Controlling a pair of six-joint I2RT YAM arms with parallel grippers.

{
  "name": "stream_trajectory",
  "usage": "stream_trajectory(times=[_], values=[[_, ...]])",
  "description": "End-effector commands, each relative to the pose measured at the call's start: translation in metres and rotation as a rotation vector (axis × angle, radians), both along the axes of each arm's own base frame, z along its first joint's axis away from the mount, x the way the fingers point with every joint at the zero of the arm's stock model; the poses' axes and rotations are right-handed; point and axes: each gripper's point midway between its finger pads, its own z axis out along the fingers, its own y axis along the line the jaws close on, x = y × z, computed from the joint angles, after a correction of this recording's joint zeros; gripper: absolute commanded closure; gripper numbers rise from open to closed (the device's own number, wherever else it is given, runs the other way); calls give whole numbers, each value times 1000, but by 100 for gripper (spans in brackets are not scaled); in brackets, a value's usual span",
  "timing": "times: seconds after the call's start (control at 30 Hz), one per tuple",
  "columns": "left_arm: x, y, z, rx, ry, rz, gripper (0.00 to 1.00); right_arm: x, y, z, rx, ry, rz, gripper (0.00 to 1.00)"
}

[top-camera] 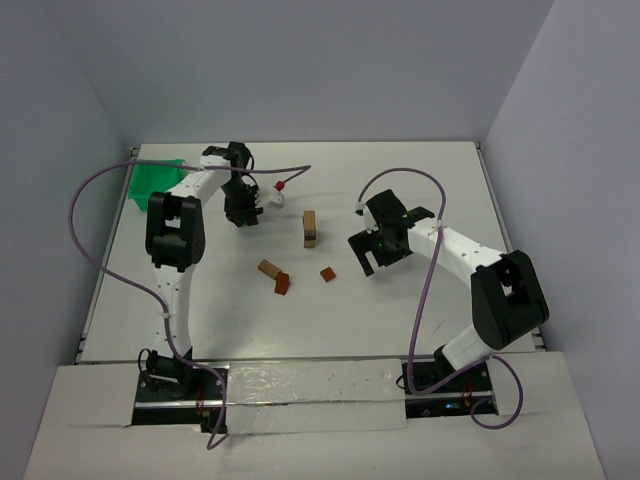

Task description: Build the wood block tower

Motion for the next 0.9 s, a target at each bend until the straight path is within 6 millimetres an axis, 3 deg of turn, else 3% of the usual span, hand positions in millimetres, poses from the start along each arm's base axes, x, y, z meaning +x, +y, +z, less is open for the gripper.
stream_trajectory(times=[0.0,0.13,0.2,0.23,0.63,0.87], values=[[12,-16,31,-149,-35,58,48,10,1,13,9,-30,-5,0],[15,-24,52,-213,-92,107,27,7,3,12,19,-18,9,0],[12,-24,53,-217,-86,102,9,7,5,12,23,-14,14,0],[9,-24,52,-214,-67,89,7,7,5,12,26,-11,16,0],[8,-33,50,-334,-85,-25,17,9,7,11,21,12,12,0],[23,-39,41,-350,-83,-15,18,11,5,11,7,10,6,0]])
